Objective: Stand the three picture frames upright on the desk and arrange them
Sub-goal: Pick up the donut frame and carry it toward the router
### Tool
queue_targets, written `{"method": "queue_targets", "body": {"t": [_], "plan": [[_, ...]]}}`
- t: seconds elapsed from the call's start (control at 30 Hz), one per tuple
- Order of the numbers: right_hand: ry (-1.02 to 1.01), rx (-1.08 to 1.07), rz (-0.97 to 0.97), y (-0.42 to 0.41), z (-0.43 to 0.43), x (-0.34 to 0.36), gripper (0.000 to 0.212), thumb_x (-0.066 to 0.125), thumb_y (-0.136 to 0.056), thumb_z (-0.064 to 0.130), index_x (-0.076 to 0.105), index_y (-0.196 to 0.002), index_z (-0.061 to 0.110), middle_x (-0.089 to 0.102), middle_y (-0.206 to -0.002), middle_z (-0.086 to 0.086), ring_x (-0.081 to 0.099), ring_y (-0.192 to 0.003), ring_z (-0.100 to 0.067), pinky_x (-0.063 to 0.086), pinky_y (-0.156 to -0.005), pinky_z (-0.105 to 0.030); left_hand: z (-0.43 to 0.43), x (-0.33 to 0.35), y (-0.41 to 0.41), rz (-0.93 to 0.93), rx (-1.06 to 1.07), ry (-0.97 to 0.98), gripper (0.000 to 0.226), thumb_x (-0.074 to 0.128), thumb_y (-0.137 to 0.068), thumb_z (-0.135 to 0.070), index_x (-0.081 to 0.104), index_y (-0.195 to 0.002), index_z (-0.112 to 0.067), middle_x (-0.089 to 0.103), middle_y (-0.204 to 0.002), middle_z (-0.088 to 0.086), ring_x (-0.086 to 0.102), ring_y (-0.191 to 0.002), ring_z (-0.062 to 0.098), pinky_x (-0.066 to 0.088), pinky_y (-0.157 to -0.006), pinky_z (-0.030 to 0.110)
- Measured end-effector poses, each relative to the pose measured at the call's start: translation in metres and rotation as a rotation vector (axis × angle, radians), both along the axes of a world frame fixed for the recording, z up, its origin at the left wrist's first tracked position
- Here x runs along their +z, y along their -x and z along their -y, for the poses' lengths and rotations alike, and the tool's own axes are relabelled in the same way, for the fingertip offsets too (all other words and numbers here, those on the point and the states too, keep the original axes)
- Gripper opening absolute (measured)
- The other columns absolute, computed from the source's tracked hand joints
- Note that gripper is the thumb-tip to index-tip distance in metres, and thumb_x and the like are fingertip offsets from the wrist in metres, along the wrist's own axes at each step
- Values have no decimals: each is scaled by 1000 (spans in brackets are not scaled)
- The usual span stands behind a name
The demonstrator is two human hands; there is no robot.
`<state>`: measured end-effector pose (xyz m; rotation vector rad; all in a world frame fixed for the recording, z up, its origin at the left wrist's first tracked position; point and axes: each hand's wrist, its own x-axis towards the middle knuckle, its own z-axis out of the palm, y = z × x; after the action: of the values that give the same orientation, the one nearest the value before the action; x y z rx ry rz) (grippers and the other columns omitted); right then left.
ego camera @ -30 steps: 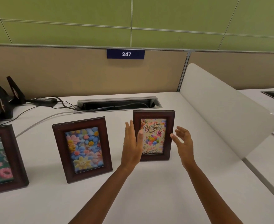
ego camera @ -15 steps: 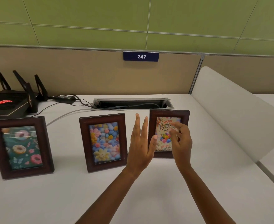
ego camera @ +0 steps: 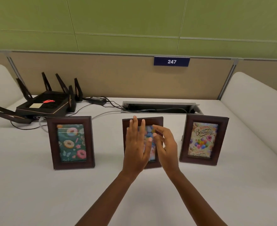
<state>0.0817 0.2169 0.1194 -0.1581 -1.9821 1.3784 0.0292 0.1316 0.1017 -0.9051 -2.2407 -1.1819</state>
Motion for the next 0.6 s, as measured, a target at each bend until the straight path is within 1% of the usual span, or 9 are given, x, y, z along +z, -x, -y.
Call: {"method": "queue_targets", "body": {"t": [0.07, 0.13, 0.17, 0.27, 0.33, 0.4, 0.47, 0.53, 0.6], "plan": [[10, 35, 28, 8, 19, -1, 25, 44, -84, 26, 46, -109, 29, 49, -105, 23, 50, -102, 20, 41, -79, 2, 19, 1, 7, 0, 12, -2, 55, 9, -91, -57, -3, -141, -40, 5, -153, 0, -15, -139, -7, -9, -114, 14], [-28, 46, 40, 14, 37, 0, 28, 45, -84, 30, 46, -111, 30, 46, -107, 28, 48, -102, 21, 36, -84, 5, 38, 2, 14, -7, 48, 7, 57, 9, -91, -54, 4, -143, -29, 5, -155, 2, -16, -139, -5, -10, -114, 14], [-51, 53, 46, 16, 47, 1, 28, 45, -83, 32, 46, -111, 31, 45, -107, 30, 50, -101, 19, 34, -85, 6, 47, 1, 17, -11, 73, 14, 57, 9, -92, -53, 5, -143, -27, 6, -153, 3, -17, -139, -4, -10, -115, 15], [-96, 91, 72, 24, 75, 0, 27, 44, -83, 29, 46, -110, 30, 46, -110, 25, 43, -102, 15, 31, -86, 8, 78, -1, 29, -14, 156, 34, 54, 8, -91, -54, -3, -142, -37, 7, -152, 5, -16, -140, -2, -6, -117, 21], [-108, 130, 99, 31, 91, -3, 28, 42, -84, 29, 44, -112, 32, 46, -116, 20, 42, -104, 14, 32, -85, 8, 98, -4, 36, 14, 224, 48, 57, 7, -90, -56, 1, -141, -33, 10, -154, 9, -10, -142, 4, 1, -119, 29], [-105, 179, 135, 38, 104, -6, 30, 42, -85, 32, 41, -115, 35, 41, -119, 23, 40, -106, 17, 32, -84, 8, 117, -5, 41, 47, 287, 66, 61, 6, -90, -57, 5, -142, -25, 15, -154, 13, 0, -142, 15, 8, -117, 38], [-109, 225, 165, 47, 118, -9, 32, 44, -88, 30, 37, -119, 36, 37, -123, 24, 36, -108, 19, 31, -85, 8, 138, -8, 47, 83, 325, 78, 66, 6, -89, -58, 11, -142, -19, 17, -154, 15, 5, -143, 22, 9, -114, 41], [-118, 254, 195, 54, 126, -14, 37, 46, -91, 25, 34, -125, 35, 37, -129, 19, 36, -115, 13, 31, -92, 2, 154, -12, 52, 121, 344, 95, 73, 4, -87, -61, 18, -143, -15, 16, -154, 16, 9, -143, 28, 10, -115, 43], [-115, 264, 243, 62, 135, -21, 43, 46, -92, 23, 32, -132, 27, 38, -139, 7, 37, -126, -2, 33, -105, -16, 174, -16, 58, 158, 359, 124, 80, 0, -84, -65, 18, -143, -14, 12, -155, 17, 8, -144, 28, 12, -116, 45]]}}
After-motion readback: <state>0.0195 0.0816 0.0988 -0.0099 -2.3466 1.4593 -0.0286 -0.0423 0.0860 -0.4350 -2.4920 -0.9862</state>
